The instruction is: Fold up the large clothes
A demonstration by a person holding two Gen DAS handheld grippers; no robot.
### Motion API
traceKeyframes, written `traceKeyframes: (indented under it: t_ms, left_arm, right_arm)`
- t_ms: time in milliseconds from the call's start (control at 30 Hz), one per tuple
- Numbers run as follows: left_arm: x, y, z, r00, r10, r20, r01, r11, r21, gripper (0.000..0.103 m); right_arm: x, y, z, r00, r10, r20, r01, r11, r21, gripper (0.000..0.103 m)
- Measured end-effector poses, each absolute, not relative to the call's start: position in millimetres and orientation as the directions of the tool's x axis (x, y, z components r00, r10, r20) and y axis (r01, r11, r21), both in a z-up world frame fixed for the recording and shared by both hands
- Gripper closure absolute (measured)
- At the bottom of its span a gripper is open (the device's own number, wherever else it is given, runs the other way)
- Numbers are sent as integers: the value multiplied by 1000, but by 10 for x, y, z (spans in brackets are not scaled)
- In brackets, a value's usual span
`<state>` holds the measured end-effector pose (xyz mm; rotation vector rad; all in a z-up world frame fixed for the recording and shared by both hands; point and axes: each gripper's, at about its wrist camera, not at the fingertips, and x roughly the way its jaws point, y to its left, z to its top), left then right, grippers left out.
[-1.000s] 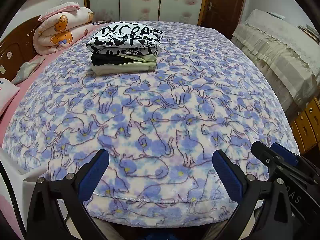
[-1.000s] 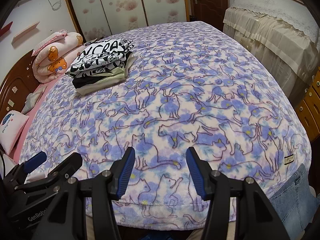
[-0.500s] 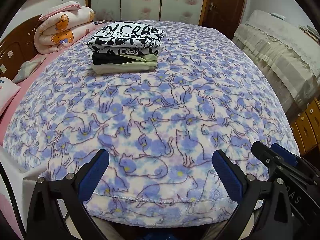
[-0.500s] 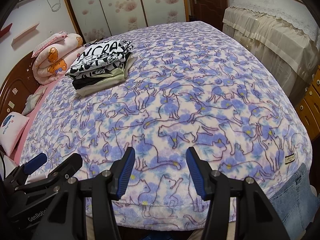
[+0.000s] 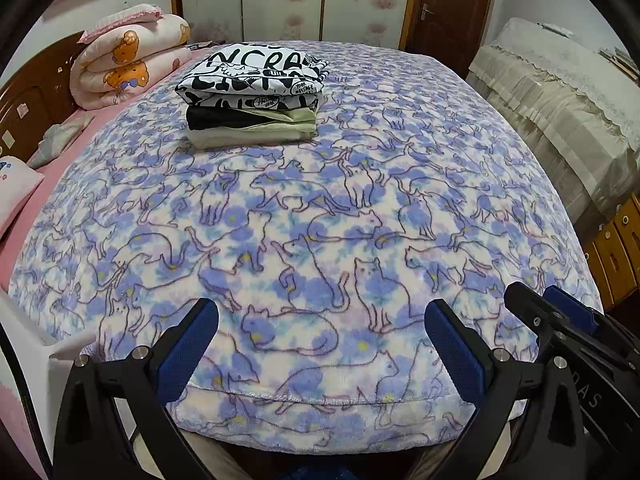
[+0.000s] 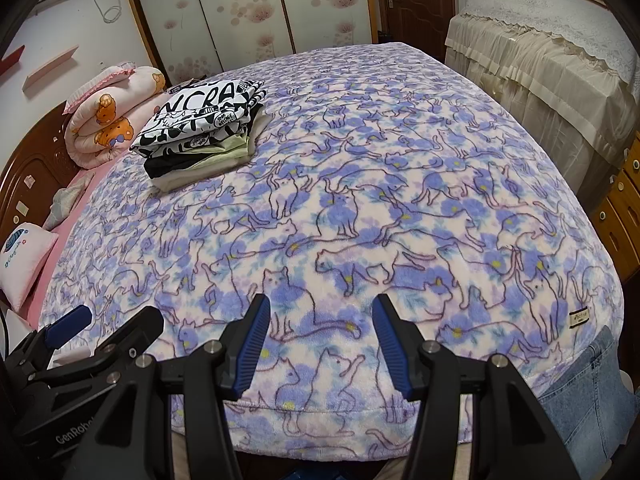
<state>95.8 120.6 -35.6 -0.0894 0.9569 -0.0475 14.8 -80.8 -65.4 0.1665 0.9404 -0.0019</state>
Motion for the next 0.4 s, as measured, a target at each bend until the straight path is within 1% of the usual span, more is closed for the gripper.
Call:
traceKeyframes:
  t_ms: [400]
  left_arm:
    - [922,1309,-371,566,-75,-821,-3,996,-94,1]
  right_arm:
    - [148,-793,-664,590,70,-804,76,987,142,49]
